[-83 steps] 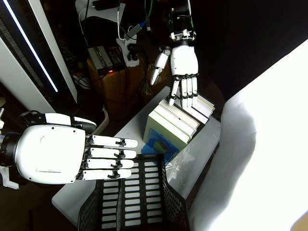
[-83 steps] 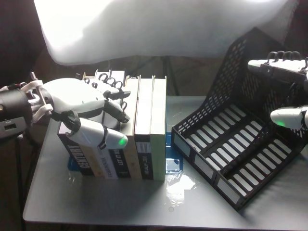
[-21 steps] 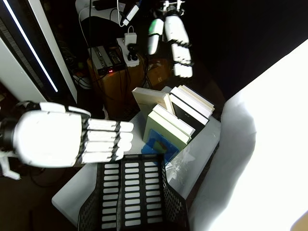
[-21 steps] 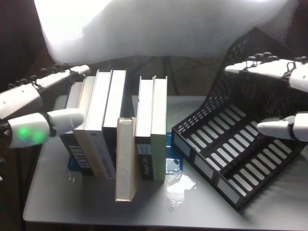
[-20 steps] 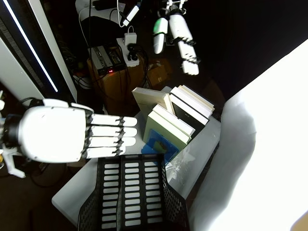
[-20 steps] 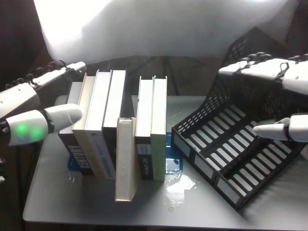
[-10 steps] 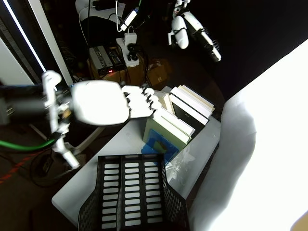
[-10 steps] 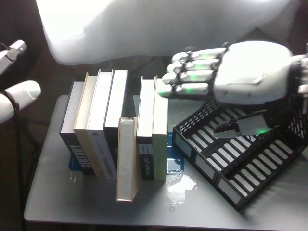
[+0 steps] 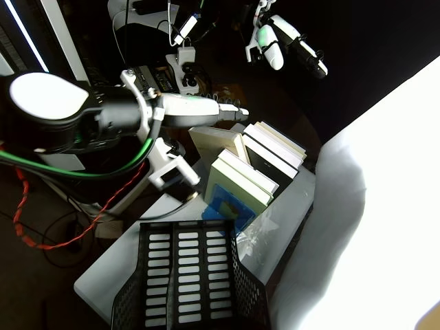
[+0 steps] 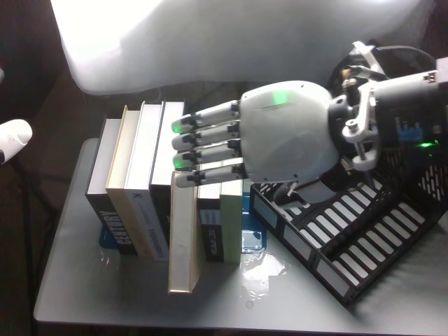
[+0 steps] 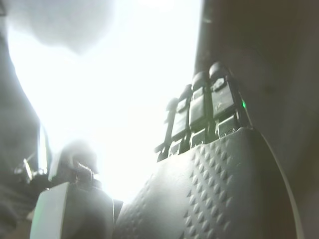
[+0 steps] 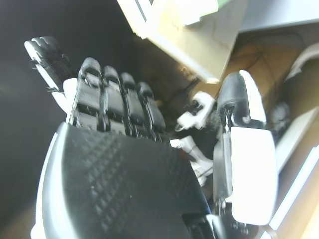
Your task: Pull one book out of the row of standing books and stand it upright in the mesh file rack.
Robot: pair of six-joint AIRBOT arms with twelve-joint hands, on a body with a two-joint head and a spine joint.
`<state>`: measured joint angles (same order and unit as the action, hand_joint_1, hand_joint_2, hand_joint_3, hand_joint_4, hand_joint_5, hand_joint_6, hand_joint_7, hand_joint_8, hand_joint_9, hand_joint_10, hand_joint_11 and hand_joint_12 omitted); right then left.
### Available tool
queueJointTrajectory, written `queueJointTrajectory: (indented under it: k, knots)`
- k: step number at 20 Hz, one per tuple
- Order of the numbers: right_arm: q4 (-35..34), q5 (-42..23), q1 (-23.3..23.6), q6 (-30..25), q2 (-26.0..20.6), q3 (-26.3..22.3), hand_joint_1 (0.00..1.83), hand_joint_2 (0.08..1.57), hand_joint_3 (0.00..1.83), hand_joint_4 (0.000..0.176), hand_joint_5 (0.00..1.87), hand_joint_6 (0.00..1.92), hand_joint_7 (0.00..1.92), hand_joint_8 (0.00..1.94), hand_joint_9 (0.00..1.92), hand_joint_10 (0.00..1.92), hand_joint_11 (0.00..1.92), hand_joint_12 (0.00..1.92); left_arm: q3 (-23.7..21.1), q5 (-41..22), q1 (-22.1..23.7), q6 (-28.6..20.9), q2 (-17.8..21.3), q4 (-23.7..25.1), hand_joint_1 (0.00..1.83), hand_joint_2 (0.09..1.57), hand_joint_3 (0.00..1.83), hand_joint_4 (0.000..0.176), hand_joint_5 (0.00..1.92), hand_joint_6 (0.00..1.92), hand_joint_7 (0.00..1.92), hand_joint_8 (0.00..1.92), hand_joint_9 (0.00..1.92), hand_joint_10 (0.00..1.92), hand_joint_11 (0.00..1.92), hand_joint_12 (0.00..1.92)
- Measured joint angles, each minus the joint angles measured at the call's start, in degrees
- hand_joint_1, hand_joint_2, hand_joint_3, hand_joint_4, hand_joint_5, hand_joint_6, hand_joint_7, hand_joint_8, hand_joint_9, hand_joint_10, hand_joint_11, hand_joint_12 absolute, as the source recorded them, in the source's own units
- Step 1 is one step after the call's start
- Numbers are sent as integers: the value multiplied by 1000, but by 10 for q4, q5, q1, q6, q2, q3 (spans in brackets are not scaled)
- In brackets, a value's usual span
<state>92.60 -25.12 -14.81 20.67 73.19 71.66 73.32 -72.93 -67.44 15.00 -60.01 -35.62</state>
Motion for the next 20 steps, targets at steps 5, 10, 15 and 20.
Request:
queueJointTrajectory:
  k: [5, 10, 15, 20]
  knots:
    - [6, -3, 1, 0, 37, 15, 718, 1039, 0, 0, 0, 0, 0, 0, 0, 0, 0, 0, -5, -10, -11, 0, 1, -7, 253, 1310, 9, 0, 0, 0, 0, 0, 0, 0, 0, 251]
    - [-4, -1, 1, 0, 71, 34, 726, 1034, 0, 0, 0, 0, 0, 0, 0, 0, 0, 0, -6, -14, -14, 0, 2, -14, 240, 1318, 0, 62, 0, 0, 0, 0, 0, 0, 0, 661]
    - [-11, 2, -13, 0, 112, 53, 730, 1028, 0, 0, 0, 0, 0, 0, 0, 0, 0, 0, -15, -23, -30, 1, 9, -32, 303, 1353, 0, 56, 0, 0, 0, 0, 0, 0, 0, 1896]
    - [-16, 10, -19, 0, 146, 77, 860, 1003, 0, 0, 0, 0, 0, 0, 0, 0, 0, 0, -19, -30, -38, 1, 14, -37, 309, 1385, 8, 12, 0, 0, 0, 0, 0, 0, 0, 1921]
